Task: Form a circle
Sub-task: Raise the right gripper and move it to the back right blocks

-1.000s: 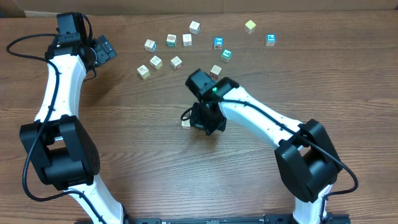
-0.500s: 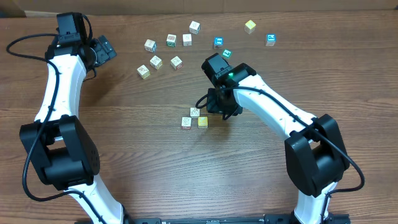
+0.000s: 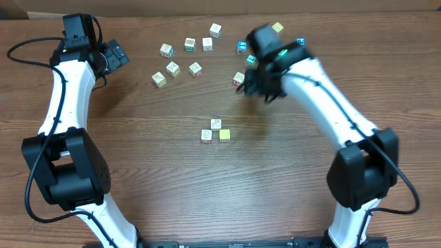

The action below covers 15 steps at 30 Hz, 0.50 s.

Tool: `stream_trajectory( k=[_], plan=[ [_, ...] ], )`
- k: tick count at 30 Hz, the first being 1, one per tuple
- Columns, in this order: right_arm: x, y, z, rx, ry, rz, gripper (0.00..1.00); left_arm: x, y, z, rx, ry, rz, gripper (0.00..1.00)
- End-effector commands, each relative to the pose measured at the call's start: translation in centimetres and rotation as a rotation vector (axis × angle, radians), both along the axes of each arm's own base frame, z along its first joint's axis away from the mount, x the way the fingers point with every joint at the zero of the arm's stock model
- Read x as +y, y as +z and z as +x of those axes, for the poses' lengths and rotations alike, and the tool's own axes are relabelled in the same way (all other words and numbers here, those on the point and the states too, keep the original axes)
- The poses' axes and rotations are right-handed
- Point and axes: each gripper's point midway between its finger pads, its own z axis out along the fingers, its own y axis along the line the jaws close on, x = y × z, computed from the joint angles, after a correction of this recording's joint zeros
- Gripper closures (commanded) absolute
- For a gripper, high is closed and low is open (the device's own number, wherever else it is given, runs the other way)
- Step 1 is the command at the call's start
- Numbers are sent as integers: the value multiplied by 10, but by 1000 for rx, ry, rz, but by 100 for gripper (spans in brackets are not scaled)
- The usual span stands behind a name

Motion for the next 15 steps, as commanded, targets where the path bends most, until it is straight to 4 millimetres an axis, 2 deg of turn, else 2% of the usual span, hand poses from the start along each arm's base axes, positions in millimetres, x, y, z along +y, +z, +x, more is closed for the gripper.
stream_trajectory(
  k=[1,4,8,12,15],
  plan=[
    [-17,32,28,-107,-19,10,20,-3,10,3,-24,-5,1,1],
    [-21,32,44,-155,-55,34,7,-3,10,3,-24,-5,1,1],
    [-11,17,62,-179,-72,54,2,-3,10,3,-24,-5,1,0],
    [1,-13,73,-155,-121,76,2,-3,10,3,-24,-5,1,0],
    [9,-39,78,-132,-137,79,10,-3,10,3,-24,-5,1,0]
  ],
)
